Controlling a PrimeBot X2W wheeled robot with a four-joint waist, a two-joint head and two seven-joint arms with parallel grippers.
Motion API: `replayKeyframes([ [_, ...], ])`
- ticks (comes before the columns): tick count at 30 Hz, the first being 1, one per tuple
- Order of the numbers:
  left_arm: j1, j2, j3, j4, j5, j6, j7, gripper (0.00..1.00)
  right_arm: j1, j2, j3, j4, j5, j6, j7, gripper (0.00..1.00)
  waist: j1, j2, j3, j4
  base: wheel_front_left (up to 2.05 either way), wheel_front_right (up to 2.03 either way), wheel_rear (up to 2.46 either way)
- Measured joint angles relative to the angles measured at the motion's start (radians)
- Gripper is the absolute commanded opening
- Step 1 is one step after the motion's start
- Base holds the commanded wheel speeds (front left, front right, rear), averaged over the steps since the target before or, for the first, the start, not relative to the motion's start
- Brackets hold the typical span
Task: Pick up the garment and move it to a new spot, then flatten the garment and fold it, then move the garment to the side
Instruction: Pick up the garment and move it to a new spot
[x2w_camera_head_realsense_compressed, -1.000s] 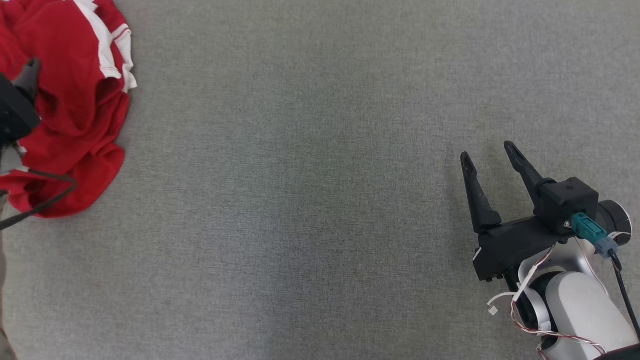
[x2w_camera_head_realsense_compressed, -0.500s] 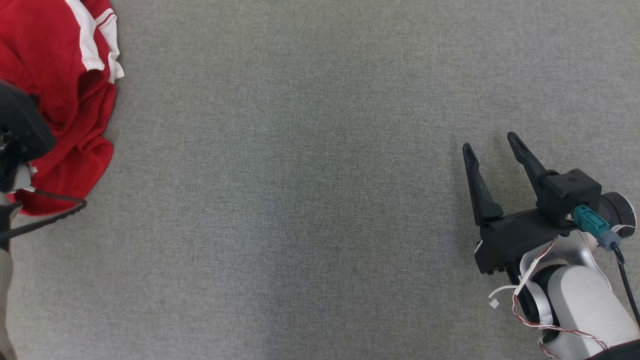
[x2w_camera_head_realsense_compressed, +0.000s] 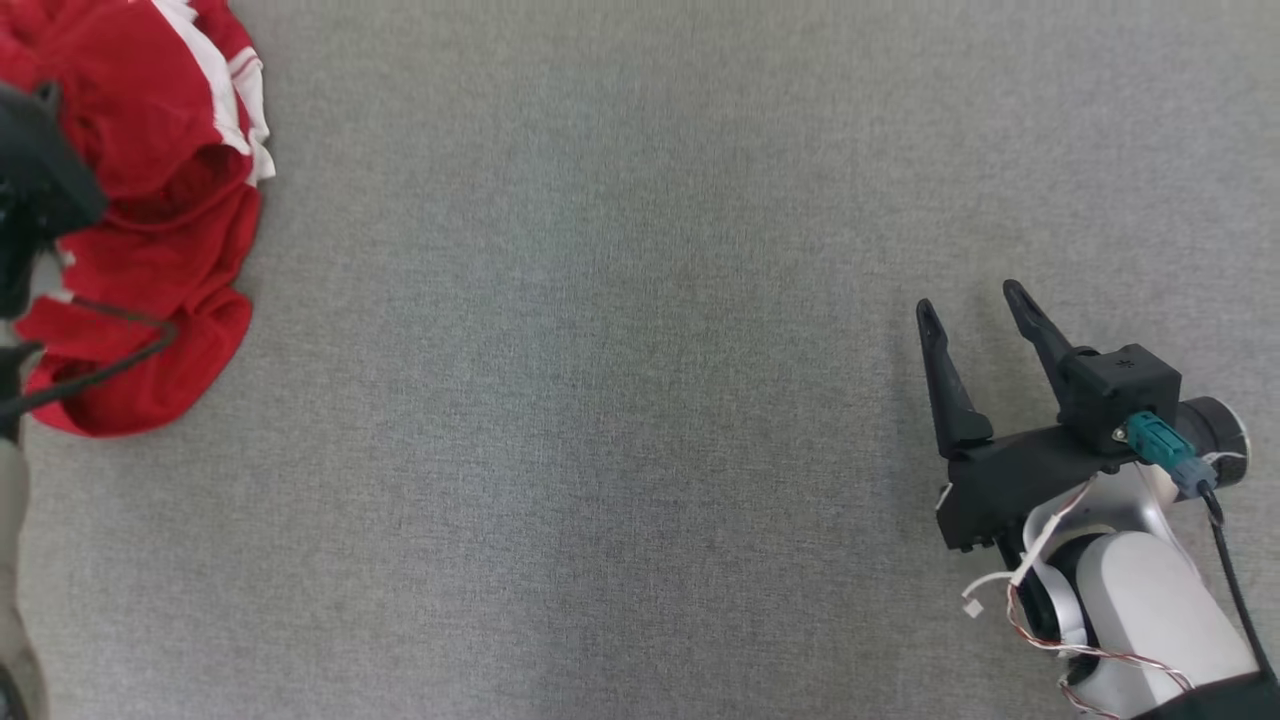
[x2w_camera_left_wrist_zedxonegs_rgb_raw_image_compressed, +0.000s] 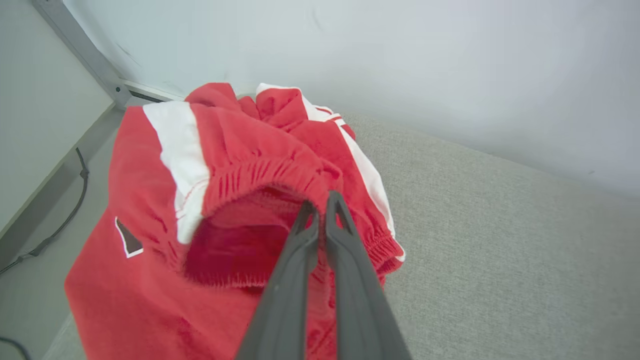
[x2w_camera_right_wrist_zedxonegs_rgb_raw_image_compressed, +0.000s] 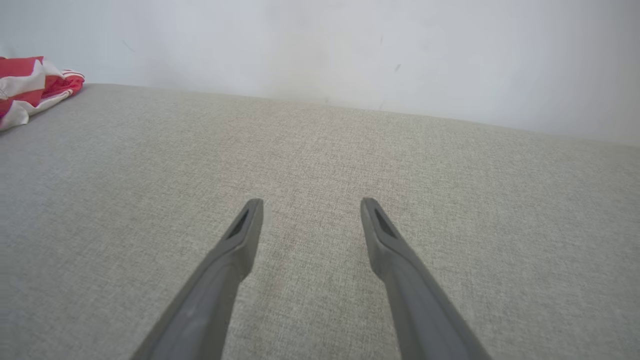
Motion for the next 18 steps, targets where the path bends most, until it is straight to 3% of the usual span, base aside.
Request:
replayKeyframes([
  [5,-0.005,-0.048,0.000,-0.008,-0.023,0.000,-0.053,0.00,-0.011,0.026,-0.002,0.044,0.021,0.000,-0.026,1.00,0.0000,0.0000,-0.041,-0.009,0.00,0.00,0.00],
  [11,0.021,-0.131,-0.141,-0.084,-0.018,0.000,-0.104,0.00,0.006,0.035,-0.024,0.089,0.048,0.000,-0.057,1.00,-0.0001,0.0000,-0.102,-0.029,0.00,0.00,0.00],
  [18,0.120,-0.235,-0.277,-0.196,-0.099,0.000,-0.141,0.00,0.049,0.047,-0.035,0.111,0.077,0.000,-0.084,1.00,-0.0002,-0.0001,-0.173,-0.063,0.00,0.00,0.00],
])
